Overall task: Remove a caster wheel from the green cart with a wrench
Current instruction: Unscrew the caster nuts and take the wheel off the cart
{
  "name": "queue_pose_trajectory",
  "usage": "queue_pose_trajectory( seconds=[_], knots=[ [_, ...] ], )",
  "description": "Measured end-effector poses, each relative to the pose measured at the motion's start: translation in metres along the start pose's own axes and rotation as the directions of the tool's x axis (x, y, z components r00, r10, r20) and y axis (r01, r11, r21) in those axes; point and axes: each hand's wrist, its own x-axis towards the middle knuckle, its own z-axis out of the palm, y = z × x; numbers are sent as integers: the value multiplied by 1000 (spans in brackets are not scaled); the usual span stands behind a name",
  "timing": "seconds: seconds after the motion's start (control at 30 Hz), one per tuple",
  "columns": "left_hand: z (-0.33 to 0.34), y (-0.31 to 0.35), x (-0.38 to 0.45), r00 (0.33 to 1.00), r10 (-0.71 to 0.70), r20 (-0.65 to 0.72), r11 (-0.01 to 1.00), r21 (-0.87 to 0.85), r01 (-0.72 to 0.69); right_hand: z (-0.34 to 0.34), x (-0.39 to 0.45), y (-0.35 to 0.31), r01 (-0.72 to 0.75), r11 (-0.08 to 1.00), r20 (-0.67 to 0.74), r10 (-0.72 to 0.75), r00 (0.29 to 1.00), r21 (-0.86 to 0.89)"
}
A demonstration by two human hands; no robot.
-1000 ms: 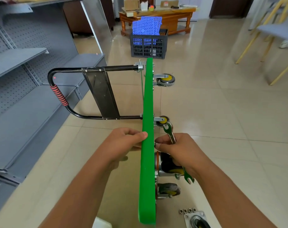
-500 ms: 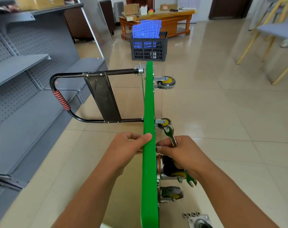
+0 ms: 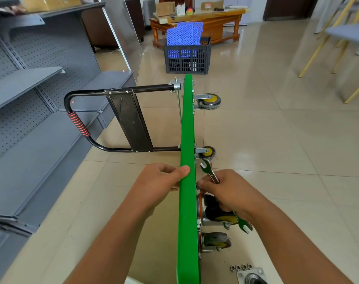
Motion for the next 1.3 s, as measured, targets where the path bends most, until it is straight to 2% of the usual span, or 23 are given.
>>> queue_pose_trajectory(
  seconds=[0.27, 0.47, 0.6, 0.8, 1.0, 1.17, 1.3],
  knots=[
    [1, -1, 0, 1000, 6, -9, 1000, -21, -6, -2, -3, 0, -39, 999, 70, 37, 997, 36],
    [2, 1, -1, 1000, 10, -8, 1000, 5, -10, 4, 0, 6, 8, 992, -6, -8, 1000, 130],
    [1, 1, -3, 1000, 2, -6, 1000, 11, -2, 6, 2, 7, 36, 996, -38, -33, 999, 81],
    [0, 1, -3, 1000, -8, -6, 1000, -11, 8, 2, -2, 5, 20, 995, 37, -24, 999, 93],
    [1, 0, -2, 1000, -4, -13, 1000, -10, 4, 9, 4, 5, -7, 1000, -47, 7, 999, 1],
    [0, -1, -1, 1000, 3, -19, 1000, 2, -3, -1, -3, 5, -47, 985, 42, 41, 998, 165],
    [-1, 0, -1, 1000, -4, -7, 1000, 2, 4, 1, -5, 3, -30, 988, 58, 21, 998, 151]
  ],
)
